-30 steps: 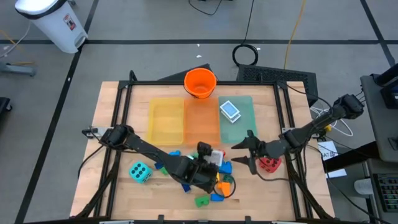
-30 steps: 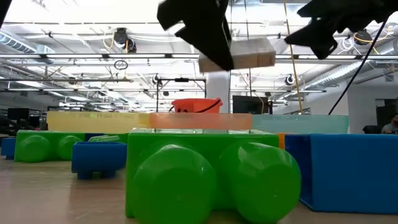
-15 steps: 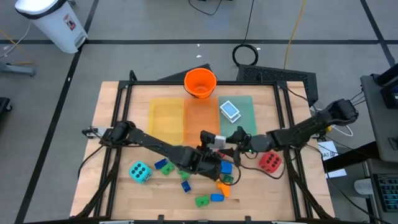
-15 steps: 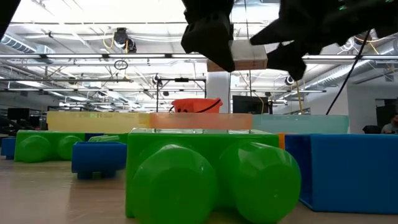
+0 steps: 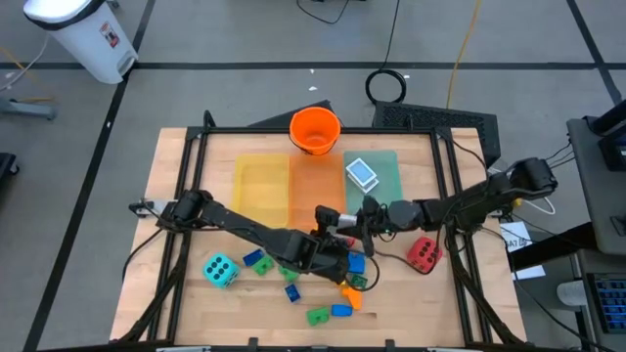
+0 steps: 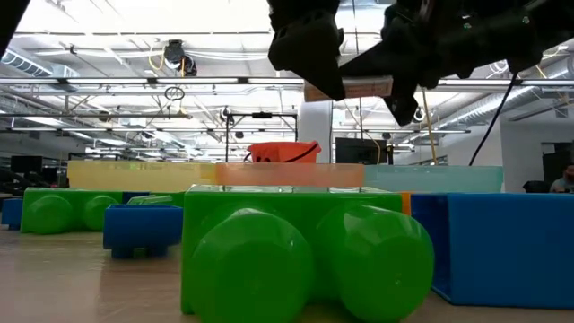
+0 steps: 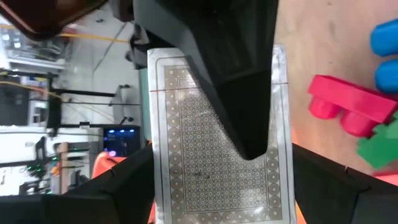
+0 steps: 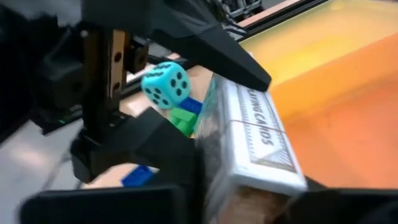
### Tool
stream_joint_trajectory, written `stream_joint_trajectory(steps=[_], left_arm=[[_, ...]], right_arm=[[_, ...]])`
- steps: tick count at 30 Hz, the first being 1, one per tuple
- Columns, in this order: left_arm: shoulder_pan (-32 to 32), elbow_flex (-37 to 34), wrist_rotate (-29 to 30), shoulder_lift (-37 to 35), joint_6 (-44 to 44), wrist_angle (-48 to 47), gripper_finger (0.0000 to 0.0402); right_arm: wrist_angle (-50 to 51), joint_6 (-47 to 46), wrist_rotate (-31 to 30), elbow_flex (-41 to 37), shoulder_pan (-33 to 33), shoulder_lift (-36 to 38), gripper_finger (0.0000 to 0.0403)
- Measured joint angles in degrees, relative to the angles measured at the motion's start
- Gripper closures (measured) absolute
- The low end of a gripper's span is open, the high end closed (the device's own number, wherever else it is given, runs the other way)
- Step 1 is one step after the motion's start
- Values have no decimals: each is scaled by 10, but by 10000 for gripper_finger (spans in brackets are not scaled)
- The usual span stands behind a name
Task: Pick & Place Toys
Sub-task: Put the brown deck of cards into the blue bin
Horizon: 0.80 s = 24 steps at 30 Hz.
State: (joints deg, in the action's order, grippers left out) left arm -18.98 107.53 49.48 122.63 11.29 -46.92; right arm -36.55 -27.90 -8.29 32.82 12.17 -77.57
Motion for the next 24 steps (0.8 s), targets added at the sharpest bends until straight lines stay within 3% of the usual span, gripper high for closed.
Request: stream_joint_trajectory(steps=[2,6,13,19,24], left_arm=[[-1,0,5,0,-10,8,85],[-6,1,-37,-1,-65,22,20],[17,-39,-234,-65,-120,44,107],[27,-200,-263,-162,-102,242,155],[35,-381,-289,-268,-115,410,168]], right_arm=[[11,-2,12,0,-1,12,369],[61,61,32,0,-3,50,374],[154,114,17,0,-3,127,375],[213,156,-47,1,-2,162,375],[231,156,-36,0,1,163,375]])
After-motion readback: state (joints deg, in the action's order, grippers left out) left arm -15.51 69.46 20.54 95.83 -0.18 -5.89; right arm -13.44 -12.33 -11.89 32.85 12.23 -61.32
